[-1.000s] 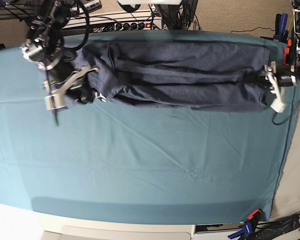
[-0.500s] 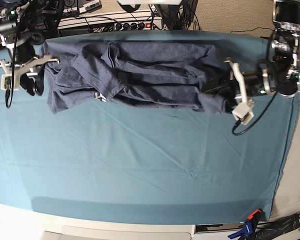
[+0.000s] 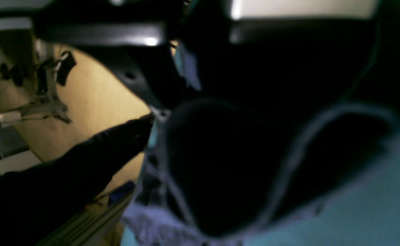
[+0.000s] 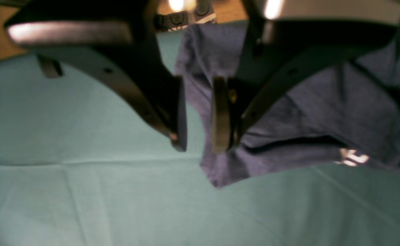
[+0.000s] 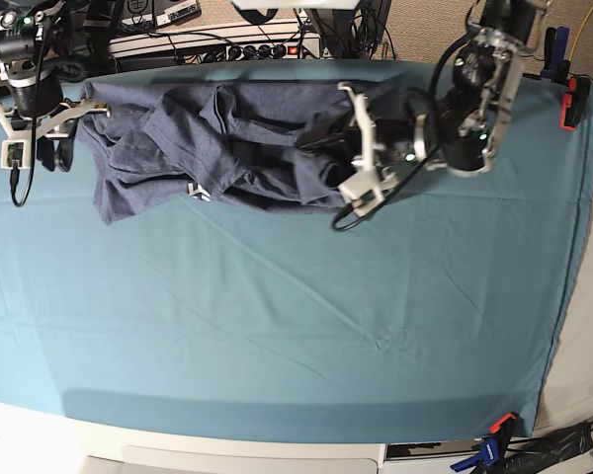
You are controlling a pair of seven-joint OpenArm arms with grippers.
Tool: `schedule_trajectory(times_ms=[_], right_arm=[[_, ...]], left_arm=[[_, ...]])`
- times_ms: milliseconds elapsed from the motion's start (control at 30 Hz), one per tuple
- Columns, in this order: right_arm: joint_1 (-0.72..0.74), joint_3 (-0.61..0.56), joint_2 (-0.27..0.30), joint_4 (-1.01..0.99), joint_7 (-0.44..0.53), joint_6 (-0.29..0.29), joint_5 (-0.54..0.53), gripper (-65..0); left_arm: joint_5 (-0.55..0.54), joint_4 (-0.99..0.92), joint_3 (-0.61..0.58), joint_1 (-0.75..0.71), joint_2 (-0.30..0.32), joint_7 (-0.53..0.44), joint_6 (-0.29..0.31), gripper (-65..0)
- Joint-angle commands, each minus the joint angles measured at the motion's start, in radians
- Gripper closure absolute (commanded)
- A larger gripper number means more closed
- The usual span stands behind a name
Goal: Fold the T-shirt properly
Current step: 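Fold the held end with the left gripper toward the right gripper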
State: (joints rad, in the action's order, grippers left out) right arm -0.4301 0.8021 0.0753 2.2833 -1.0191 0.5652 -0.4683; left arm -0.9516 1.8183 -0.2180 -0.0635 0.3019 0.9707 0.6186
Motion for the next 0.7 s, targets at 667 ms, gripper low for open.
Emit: schedule_trajectory(times_ms=[667], right_arm=[[-0.016,0.005,0.04,0.013,0.033,-0.051,0.066,-13.1]], left_arm=[[0.133,0.013,-0.106,0.046,-0.086,-0.101,-0.017,0.0]])
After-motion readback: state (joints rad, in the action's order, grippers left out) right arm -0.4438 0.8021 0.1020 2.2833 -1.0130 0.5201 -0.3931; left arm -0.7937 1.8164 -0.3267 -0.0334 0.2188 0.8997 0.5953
